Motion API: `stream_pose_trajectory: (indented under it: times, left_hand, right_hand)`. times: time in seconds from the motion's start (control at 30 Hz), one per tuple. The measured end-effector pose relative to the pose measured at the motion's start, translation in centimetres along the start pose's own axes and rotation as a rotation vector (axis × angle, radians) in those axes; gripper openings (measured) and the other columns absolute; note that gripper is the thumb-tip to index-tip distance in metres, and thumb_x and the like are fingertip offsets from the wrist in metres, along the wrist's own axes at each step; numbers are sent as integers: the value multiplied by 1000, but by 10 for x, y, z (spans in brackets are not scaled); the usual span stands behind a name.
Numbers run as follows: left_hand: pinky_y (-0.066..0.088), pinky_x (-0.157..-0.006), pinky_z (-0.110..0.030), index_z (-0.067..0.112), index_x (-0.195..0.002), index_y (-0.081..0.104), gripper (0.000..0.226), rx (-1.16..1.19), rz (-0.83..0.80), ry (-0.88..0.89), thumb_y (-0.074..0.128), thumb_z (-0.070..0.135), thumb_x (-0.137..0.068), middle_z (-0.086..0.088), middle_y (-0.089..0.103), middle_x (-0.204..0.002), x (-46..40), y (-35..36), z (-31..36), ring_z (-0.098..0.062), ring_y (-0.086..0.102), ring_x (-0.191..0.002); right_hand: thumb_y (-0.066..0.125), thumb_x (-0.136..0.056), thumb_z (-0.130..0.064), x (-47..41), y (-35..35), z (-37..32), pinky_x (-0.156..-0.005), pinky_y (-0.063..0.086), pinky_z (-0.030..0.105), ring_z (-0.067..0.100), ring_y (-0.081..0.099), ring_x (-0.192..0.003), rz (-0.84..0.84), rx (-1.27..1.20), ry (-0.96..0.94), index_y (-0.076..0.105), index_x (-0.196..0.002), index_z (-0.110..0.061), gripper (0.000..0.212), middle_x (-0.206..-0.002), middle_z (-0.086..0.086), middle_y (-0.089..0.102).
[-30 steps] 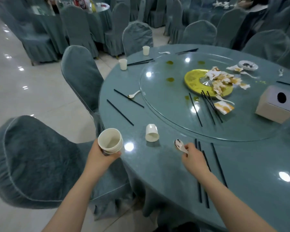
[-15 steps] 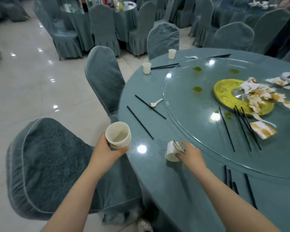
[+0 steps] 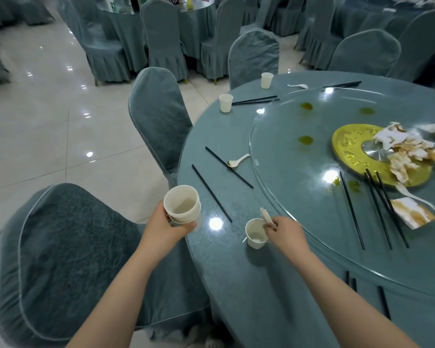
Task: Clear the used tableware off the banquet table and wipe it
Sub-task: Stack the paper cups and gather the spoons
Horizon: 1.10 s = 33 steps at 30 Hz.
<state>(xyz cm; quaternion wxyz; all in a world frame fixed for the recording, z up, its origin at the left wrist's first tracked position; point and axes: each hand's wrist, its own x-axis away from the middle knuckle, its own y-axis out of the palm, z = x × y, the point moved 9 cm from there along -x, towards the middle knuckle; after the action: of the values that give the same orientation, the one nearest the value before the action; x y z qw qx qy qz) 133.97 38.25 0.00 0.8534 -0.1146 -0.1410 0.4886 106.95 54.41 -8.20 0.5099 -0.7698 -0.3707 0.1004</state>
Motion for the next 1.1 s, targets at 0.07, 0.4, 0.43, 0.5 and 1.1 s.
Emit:
stream_pose_trajectory:
  times: [0.07,0.4,0.43,0.5,1.1]
  left_hand:
    - [42,-77,-14,25,-128,50,67,3,-2,-1,81,8,-70,13,62,-115,-3,-1,2,0,58,-104]
    - [46,-69,-6,35,-117,52,62,108,48,43,81,7,-70,17,65,-109,5,-54,5,12,60,-94]
    - [46,-70,-7,35,-118,52,62,118,59,50,81,9,-70,18,65,-110,8,-68,4,11,60,-95]
    - [46,-70,-7,35,-118,52,61,138,91,64,81,10,-71,19,64,-109,17,-102,2,8,60,-97]
    - [47,-82,-20,45,-117,50,63,103,100,207,83,19,-70,21,62,-113,76,-312,-20,5,59,-101]
  right_hand:
    - [56,-87,-30,2,-7,-4,-46,25,27,17,46,-57,49,-15,-2,43,-59,-22,32,-59,-4,48]
    - [54,-88,-24,22,-32,-90,-48,22,23,15,41,-58,146,4,-169,37,-59,-22,33,-62,-3,43]
    - [54,-87,-22,27,-32,-107,-47,21,22,13,40,-55,157,2,-207,36,-57,-22,35,-59,-4,41]
    - [55,-86,-20,38,-28,-147,-45,18,21,8,35,-51,165,-4,-280,34,-55,-20,37,-55,-5,39]
    - [56,-87,-17,137,37,-225,-50,32,29,19,49,-55,219,-39,-108,60,-73,-8,17,-62,7,60]
